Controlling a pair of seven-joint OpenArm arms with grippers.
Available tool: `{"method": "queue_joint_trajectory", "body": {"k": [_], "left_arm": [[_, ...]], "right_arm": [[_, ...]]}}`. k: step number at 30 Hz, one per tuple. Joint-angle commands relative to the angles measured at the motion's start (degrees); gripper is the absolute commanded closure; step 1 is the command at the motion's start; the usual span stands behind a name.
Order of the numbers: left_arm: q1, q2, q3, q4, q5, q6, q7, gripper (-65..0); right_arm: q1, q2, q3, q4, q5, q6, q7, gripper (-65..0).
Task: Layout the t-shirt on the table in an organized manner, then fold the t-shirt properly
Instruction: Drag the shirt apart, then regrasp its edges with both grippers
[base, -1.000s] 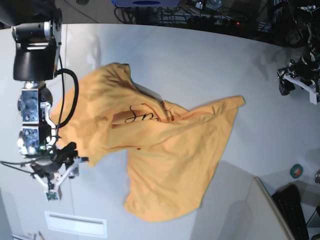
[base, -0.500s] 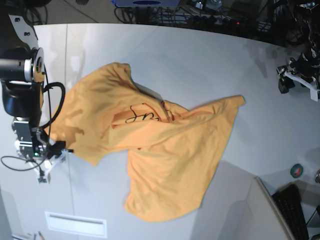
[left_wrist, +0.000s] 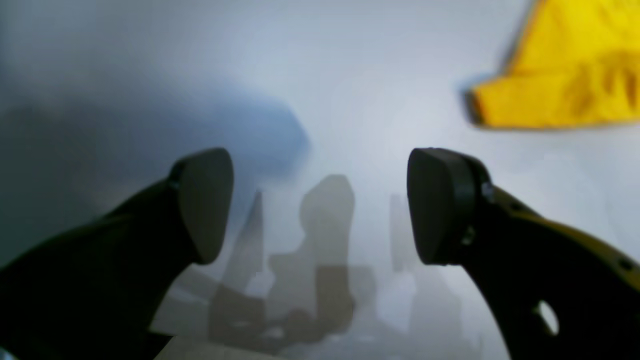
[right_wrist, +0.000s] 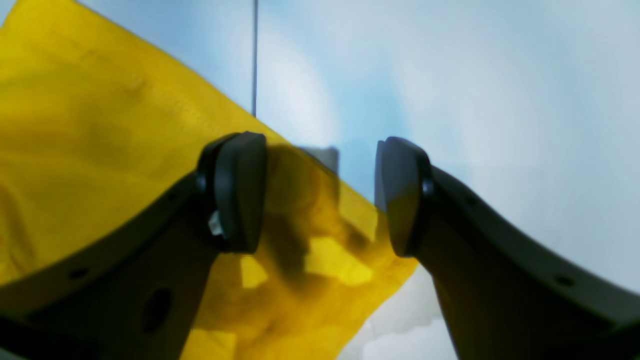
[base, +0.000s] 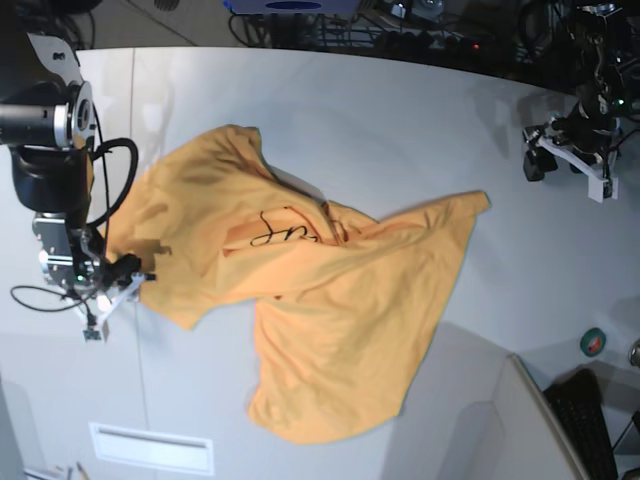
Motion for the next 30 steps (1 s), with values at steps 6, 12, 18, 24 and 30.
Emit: {"method": "queue_joint_trajectory", "body": {"k": [6,12,18,24,30], "left_arm": [[1.6,2.9,5.7,6.9,0.1,0.2,-1.2,-51.7],[-3.4,5.1,6.1,5.4,0.1,0.2,-0.8,-51.7],[-10.7,5.4,6.2,-2.8,0.1,0.2,-0.7,-51.2],[-17.0,5.0,12.6,-11.6,-0.2,0.2,0.3,-50.8],[-19.7,5.3,13.9,-15.8,-0.3,0.2,0.5,-34.7]], "right_arm": [[-0.8,0.2,0.0,0.0,-0.7,1.5,-2.7,-7.5],[-0.8,0.1,0.1,0.0,-0.5,6.8,-3.0,0.0],[-0.8,0.1,0.1,0.0,-0.6,6.8,-3.0,0.0],[-0.8,0.1,0.1,0.0,-0.6,6.8,-3.0,0.0],[-0.8,0.3,0.1,0.0,-0.6,6.8,-3.0,0.0]]}}
